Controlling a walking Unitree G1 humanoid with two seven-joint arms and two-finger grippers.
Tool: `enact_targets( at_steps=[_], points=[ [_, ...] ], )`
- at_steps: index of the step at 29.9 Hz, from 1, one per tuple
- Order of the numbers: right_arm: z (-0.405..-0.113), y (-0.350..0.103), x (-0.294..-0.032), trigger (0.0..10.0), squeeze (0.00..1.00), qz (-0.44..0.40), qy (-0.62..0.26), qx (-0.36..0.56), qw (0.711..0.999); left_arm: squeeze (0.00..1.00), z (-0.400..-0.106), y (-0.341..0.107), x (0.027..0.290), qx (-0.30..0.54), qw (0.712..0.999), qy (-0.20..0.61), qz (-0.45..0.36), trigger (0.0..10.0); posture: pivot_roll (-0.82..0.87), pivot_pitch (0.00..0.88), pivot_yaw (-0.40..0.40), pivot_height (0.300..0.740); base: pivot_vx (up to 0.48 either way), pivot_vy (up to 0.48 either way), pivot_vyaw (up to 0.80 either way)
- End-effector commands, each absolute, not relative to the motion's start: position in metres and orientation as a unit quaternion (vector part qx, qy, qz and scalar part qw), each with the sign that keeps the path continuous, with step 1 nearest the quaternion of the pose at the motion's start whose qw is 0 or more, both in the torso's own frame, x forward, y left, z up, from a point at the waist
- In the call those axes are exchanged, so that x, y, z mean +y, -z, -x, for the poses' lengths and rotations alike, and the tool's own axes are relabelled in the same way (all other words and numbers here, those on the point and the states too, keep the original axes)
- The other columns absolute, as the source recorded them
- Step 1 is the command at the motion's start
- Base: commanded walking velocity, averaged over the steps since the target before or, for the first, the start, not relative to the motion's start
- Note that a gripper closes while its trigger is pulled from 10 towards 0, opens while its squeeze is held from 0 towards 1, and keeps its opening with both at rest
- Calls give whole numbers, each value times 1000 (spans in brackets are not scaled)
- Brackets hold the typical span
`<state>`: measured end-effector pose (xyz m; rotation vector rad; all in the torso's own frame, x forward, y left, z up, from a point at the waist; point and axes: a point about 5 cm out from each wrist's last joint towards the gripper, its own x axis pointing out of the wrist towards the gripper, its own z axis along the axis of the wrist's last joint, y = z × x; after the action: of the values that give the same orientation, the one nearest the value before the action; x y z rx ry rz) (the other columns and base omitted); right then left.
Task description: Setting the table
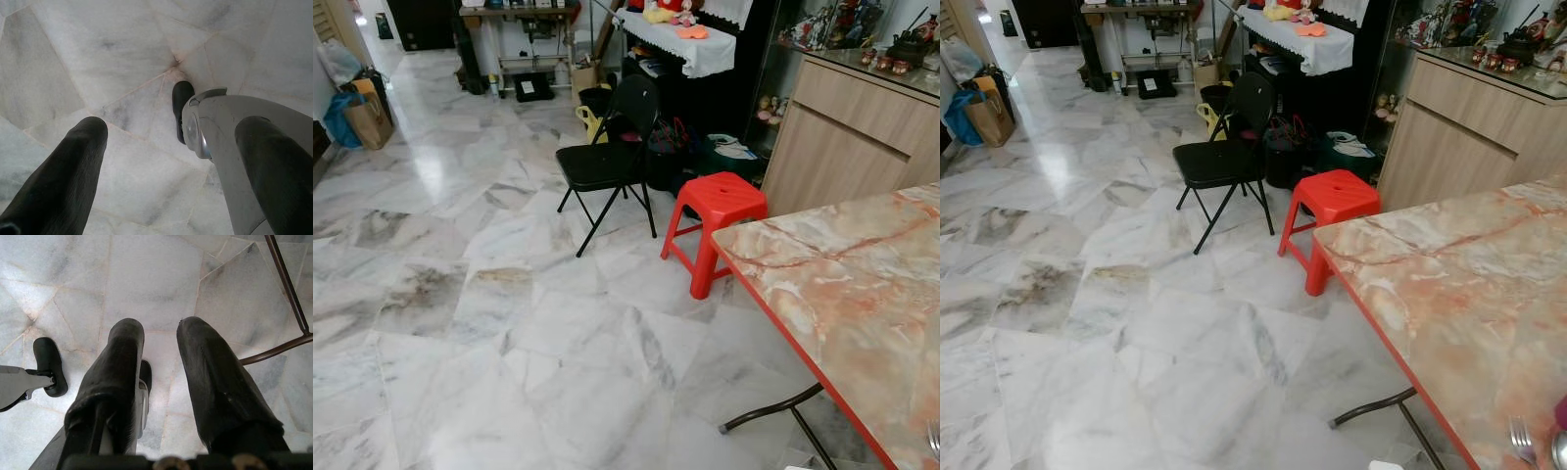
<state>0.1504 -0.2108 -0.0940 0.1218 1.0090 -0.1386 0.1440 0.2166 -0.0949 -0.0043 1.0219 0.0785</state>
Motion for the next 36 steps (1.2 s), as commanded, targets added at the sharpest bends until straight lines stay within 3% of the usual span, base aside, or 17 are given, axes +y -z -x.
enact_targets(
  at_steps=[1,11,12,16,28,36],
  points=[
    [-149,94,-210,10000,0,-56,65,485,870,0,-142,96,218,497,867,-37,-2,10000,10,0,-5,740,0,0,0],
    [-149,95,-210,10000,0,-63,63,486,869,0,-142,96,218,497,867,-37,-2,10000,0,0,0,740,0,0,0],
    [-149,96,-203,10000,0,-87,57,479,871,0,-140,94,228,497,867,-38,-9,10000,2,0,30,740,0,0,0],
    [-148,96,-202,10000,0,-103,70,473,872,0,-138,93,234,496,868,-41,-10,10000,2,0,27,740,0,0,0],
    [-147,96,-204,10000,0,-104,84,474,870,0,-151,93,216,490,871,-32,-6,10000,2,0,24,740,0,0,0],
    [-147,96,-204,10000,0,-106,87,477,868,0,-141,95,223,495,868,-35,-7,10000,-1,0,23,740,0,0,-800]
  ],
)
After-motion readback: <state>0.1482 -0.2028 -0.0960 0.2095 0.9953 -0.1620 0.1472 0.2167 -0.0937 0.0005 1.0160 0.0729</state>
